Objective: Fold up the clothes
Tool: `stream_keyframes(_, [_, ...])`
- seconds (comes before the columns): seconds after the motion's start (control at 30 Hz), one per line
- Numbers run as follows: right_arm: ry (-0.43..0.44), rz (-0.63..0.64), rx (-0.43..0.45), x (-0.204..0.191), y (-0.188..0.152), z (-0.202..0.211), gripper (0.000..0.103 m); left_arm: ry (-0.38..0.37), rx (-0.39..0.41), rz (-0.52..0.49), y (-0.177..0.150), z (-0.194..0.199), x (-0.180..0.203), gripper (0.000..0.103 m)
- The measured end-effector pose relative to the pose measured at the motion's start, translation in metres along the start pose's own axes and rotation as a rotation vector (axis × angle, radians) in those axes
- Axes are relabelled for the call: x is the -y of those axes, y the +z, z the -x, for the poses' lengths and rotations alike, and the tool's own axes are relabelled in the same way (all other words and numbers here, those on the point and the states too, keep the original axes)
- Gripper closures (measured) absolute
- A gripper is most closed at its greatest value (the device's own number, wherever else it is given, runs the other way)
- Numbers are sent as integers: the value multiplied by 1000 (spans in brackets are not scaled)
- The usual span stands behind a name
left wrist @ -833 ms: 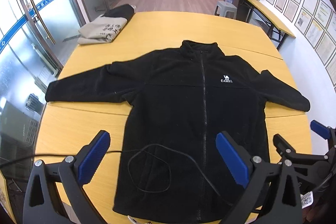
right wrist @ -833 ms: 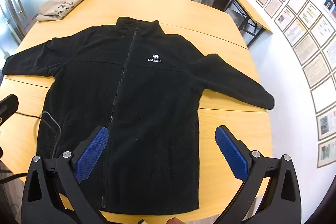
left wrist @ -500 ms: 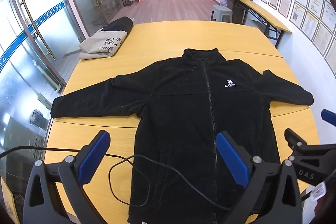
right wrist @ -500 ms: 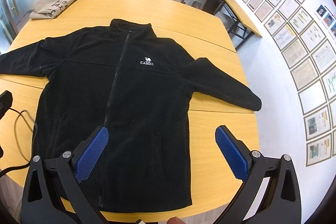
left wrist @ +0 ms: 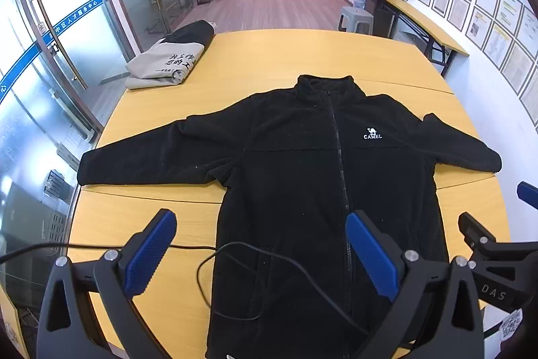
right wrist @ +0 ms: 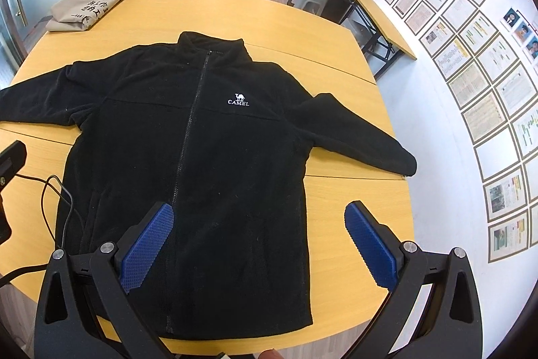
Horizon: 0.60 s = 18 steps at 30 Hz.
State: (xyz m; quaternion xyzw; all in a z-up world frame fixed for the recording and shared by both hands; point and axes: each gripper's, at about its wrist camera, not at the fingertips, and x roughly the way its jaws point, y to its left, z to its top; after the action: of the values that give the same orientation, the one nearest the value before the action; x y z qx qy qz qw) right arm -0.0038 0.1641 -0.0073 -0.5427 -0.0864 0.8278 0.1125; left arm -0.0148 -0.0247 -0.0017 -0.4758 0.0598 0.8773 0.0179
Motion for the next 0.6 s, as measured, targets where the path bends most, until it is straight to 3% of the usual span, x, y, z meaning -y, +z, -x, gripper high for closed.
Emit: stream_keyframes(0.6, [46, -19, 7, -4, 15, -20, 0, 29, -34, -35, 30, -7, 30, 0])
